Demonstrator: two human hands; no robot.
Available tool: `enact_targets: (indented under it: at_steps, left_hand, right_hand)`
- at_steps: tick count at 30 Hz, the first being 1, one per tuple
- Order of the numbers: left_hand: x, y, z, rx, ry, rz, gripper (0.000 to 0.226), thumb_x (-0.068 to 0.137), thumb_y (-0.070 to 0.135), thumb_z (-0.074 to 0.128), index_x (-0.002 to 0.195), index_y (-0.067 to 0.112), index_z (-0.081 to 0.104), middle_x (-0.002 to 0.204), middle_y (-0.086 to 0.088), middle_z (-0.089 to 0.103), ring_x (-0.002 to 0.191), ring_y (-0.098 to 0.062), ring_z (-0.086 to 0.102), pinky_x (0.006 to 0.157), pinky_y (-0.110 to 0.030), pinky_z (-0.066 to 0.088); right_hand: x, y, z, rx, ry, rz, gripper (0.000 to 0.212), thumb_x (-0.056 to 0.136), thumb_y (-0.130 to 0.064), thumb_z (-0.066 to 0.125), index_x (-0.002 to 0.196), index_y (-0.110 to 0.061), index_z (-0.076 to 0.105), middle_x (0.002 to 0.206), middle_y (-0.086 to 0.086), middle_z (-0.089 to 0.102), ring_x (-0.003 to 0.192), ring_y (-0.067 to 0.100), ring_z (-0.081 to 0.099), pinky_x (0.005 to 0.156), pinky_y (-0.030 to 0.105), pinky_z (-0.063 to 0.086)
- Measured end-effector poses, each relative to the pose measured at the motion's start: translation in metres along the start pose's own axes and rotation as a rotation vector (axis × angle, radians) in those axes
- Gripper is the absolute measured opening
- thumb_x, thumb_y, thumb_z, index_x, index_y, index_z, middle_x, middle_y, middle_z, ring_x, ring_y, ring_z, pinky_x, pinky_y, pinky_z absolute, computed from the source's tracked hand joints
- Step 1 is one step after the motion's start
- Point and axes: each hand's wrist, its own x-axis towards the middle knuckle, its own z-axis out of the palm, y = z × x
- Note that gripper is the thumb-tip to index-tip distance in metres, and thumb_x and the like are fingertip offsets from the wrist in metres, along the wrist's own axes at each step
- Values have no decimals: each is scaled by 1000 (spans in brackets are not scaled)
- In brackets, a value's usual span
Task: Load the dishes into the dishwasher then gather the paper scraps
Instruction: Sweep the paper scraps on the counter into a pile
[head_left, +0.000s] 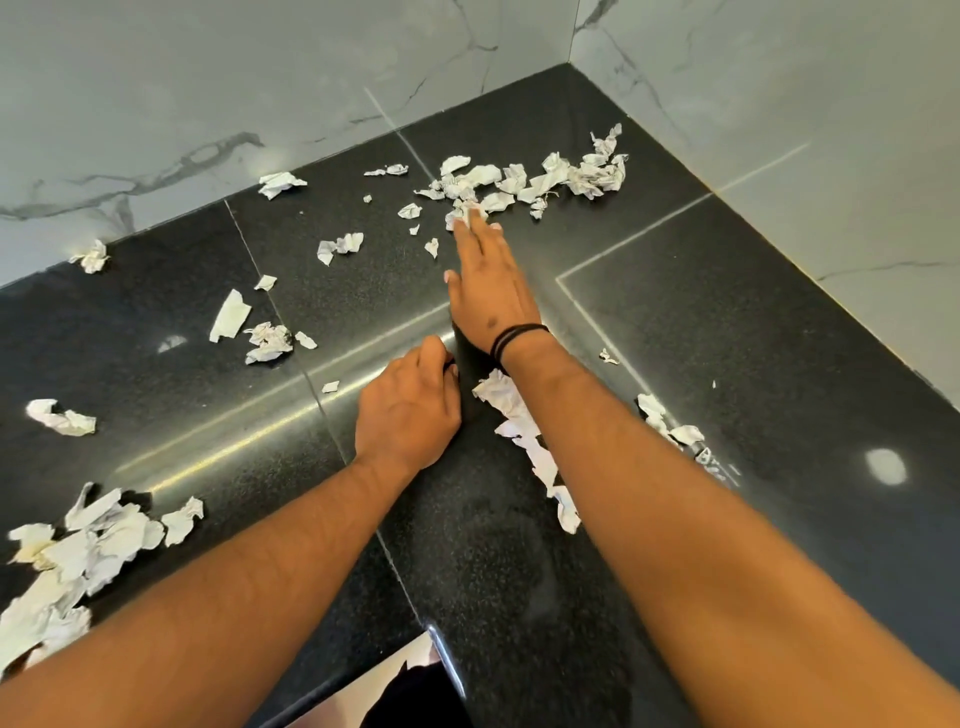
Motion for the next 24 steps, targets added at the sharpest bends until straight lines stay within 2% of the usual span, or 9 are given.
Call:
enact_targets:
  at_steps: [4,7,12,15,17,19,21,22,24]
  left_hand:
    - [1,-1,1,12,15,21,16,100,31,50,92,18,44,78,-3,60,70,-26,59,56,-33,30]
    - [1,-1,1,-14,10,16,15,99,30,51,93,18,44,79,-2,60,71,-26,59,57,-33,31]
    - [0,-2,1,-31,3,13,16,99,30,50,91,19,41,80,-3,60,71,-27,57,58,-33,29]
    - [0,-2,1,-15,12,16,15,100,32,49,95,19,46,83,-3,62,74,-26,60,58,-32,32]
    - [0,-2,1,-27,9,14,15,101,32,48,96,18,47,84,-2,62,75,-25,60,58,-32,32]
    - [-1,-2,1,-37,8,15,16,102,32,48,97,18,48,85,-1,62,75,-25,60,58,-32,34]
    - [0,-2,1,-41,2,13,16,102,33,47,98,18,48,85,-1,63,76,-25,61,58,-34,38]
    - [0,-2,1,-40,-1,12,16,103,33,46,98,18,48,85,-1,63,76,-25,61,58,-35,40]
    - [0,-2,1,-28,-7,12,16,102,33,46,97,19,46,84,0,62,75,-24,60,58,-36,40]
  right_hand:
    - [17,3,18,-257,-265,-120,57,106,-19,34,160,-21,16,168,-3,8,154,30,4,124,51,11]
    - [10,2,22,-301,-266,-89,53,106,-19,31,159,-19,21,168,-4,11,155,25,4,124,46,7]
    - [-42,0,2,-207,-272,11,57,99,-18,41,155,-14,30,167,1,16,154,24,10,124,45,12]
    - [-87,1,-11,-187,-221,96,57,97,-15,42,153,-12,34,166,2,21,154,24,13,124,45,16]
    - [-107,1,-17,-201,-181,134,52,94,-10,43,146,-12,47,159,3,36,150,26,25,120,44,27]
    - [-113,-1,-24,-209,-78,151,37,89,-7,48,120,-12,67,130,6,63,128,31,51,99,40,45]
    - [-102,-6,-32,-185,69,154,24,85,-3,53,99,-11,71,99,7,69,101,31,58,78,39,49]
    - [-92,-7,-34,-168,138,124,22,83,-1,55,96,-9,71,98,7,69,97,31,56,77,41,50]
    - [-64,-4,-35,-168,192,41,25,83,3,57,102,-6,70,114,9,68,101,31,55,80,42,53]
